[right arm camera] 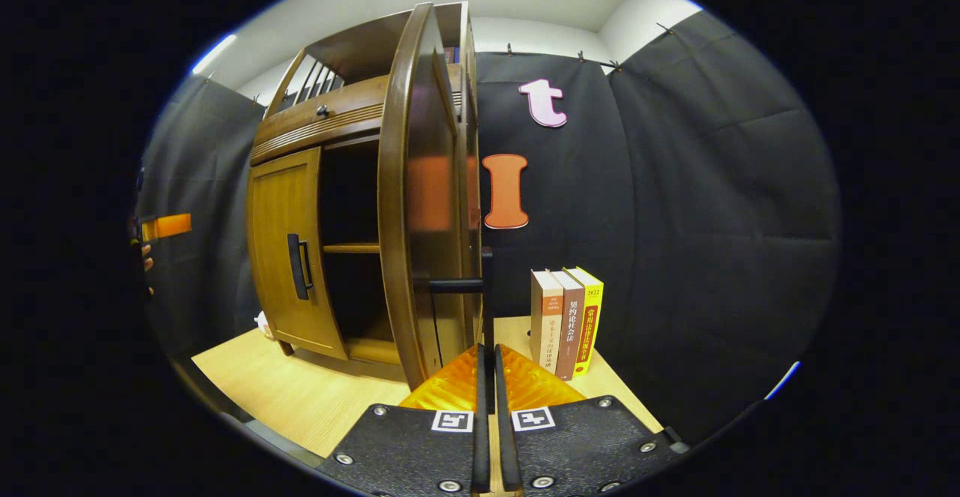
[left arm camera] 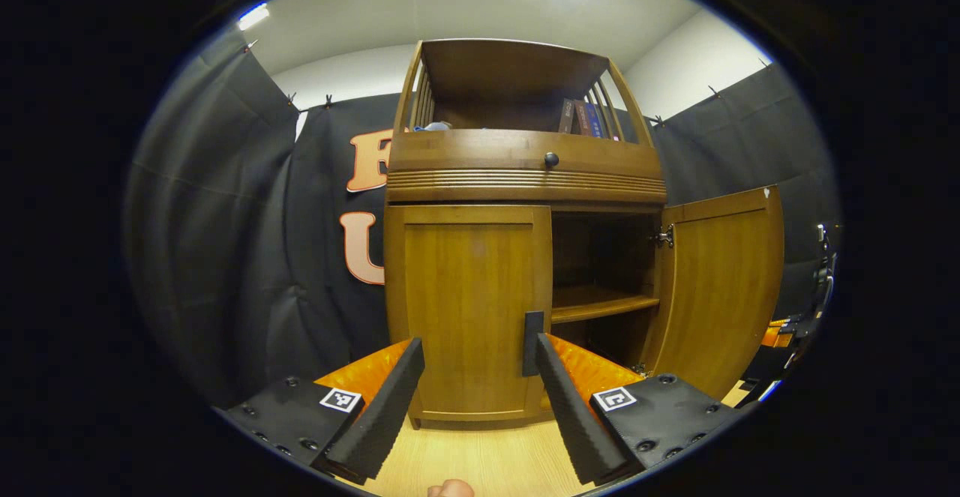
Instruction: Open the right door of the double-door shoe cabinet with the right hand, and open the left door with the left hand.
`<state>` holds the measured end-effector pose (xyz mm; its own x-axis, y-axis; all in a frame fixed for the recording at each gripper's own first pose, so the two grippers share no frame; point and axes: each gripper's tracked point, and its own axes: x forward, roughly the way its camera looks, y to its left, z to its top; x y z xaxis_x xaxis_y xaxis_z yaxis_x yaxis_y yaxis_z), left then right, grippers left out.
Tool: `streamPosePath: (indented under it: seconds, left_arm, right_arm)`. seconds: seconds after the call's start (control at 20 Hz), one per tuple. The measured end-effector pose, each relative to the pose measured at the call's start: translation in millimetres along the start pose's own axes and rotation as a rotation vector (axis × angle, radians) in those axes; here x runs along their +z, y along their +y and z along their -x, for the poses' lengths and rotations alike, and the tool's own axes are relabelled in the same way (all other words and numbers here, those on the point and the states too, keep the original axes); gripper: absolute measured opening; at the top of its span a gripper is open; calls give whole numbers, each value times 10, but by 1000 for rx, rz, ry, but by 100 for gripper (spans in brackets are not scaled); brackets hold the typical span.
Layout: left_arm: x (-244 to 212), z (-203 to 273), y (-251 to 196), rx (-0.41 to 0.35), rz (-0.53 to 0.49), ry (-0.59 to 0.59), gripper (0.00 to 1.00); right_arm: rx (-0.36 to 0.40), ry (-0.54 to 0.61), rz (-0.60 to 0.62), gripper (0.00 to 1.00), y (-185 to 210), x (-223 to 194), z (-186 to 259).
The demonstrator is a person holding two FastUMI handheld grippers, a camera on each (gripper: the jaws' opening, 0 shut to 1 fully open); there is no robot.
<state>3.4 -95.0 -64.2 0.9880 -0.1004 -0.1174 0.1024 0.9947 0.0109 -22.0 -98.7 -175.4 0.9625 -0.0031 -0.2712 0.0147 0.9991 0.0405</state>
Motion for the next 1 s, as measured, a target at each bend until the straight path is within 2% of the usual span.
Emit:
streamPosePath:
  seconds: [0.15,0.2,0.25,0.3,0.4,0.45,0.5,0.55,0.7,0.75,0.8,0.85,0.9,1.0]
  left_arm:
    - [-101,-208,-157,-26,21,16,94]
    - [-125,-273,-205,-30,25,19,96]
    - [-150,-329,-252,-34,29,21,94]
    - [-179,-385,-295,-39,33,25,99]
    - [-237,-526,-405,-55,40,31,96]
    - [-246,-596,-475,-65,37,35,94]
    - [-259,-667,-517,-70,31,34,94]
    - [-273,-734,-547,-70,25,33,94]
    - [-372,-907,-647,-69,11,42,94]
    - [-412,-958,-658,-65,7,43,94]
    - [-442,-1026,-676,-61,4,43,94]
    - [-488,-1096,-680,-56,2,45,94]
    - [-507,-1163,-683,-50,1,47,94]
    - [-539,-1293,-722,-50,9,53,94]
  right_arm:
    - [8,5,-16,5,-94,-6,46]
    - [23,5,-20,5,-81,0,73]
    - [30,6,-21,5,-71,6,108]
    - [27,5,-18,5,-103,9,150]
    - [19,-6,-22,6,-126,53,208]
    - [15,-13,-25,18,-135,79,218]
    - [5,-19,-22,13,-168,101,249]
    - [-12,-25,-18,14,-211,122,271]
    - [-83,-43,-13,24,-408,169,313]
    - [-106,-46,-14,19,-474,180,336]
    - [-126,-49,-15,28,-535,191,365]
    - [-140,-51,-14,33,-583,185,374]
    - [-156,-54,-8,47,-630,186,381]
    - [-193,-58,14,46,-739,183,407]
